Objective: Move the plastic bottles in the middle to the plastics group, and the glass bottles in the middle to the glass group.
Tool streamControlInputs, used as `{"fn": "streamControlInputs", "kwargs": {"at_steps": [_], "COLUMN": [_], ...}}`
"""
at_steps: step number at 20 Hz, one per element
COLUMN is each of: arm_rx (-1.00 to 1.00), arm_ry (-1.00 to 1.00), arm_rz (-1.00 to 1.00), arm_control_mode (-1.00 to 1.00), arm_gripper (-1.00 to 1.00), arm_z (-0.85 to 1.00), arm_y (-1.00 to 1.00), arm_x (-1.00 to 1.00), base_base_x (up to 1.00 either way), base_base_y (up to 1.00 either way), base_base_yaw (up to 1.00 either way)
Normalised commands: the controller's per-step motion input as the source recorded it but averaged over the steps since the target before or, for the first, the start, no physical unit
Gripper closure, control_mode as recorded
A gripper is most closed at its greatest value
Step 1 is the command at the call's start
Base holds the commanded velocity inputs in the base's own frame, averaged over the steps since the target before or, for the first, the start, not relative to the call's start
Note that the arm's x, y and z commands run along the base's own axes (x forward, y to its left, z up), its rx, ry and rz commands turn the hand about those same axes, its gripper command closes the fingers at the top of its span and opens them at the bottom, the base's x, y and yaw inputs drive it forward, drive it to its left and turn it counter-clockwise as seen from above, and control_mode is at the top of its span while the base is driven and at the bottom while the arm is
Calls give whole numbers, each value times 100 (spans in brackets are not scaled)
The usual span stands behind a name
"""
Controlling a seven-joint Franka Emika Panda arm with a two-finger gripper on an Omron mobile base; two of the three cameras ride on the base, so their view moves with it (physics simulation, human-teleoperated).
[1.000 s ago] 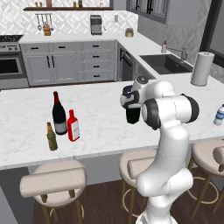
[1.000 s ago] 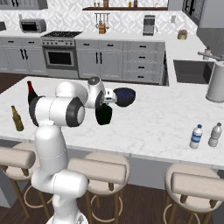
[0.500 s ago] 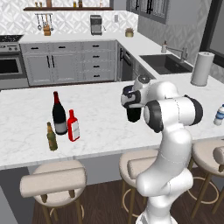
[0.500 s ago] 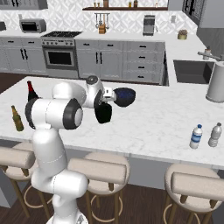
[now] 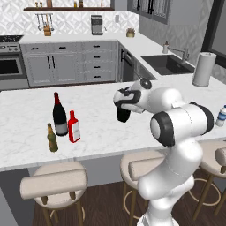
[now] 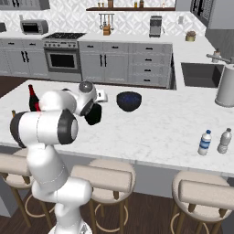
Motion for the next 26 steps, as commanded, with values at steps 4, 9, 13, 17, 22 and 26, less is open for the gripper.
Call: {"fn": "streamControlInputs", "kwargs": {"at_steps": [4,9,13,17,22,26], "arm_rx": [4,1,0,0,0,0], "arm_ry": [-2,0,0,6,14,13], "arm_rz": [27,23,18,14,11,9], "arm_control_mode": [-100,-100,-100,-100,-100,-100], "arm_gripper": [100,100,100,100,100,100], "arm_z": [0,-1,0,11,2,0], "arm_y": [57,33,38,53,60,57], "arm_x": [-14,0,0,4,18,31], "base_base_x": [0,0,0,0,0,0], "base_base_y": [0,0,0,0,0,0], "base_base_yaw": [0,0,0,0,0,0]}}
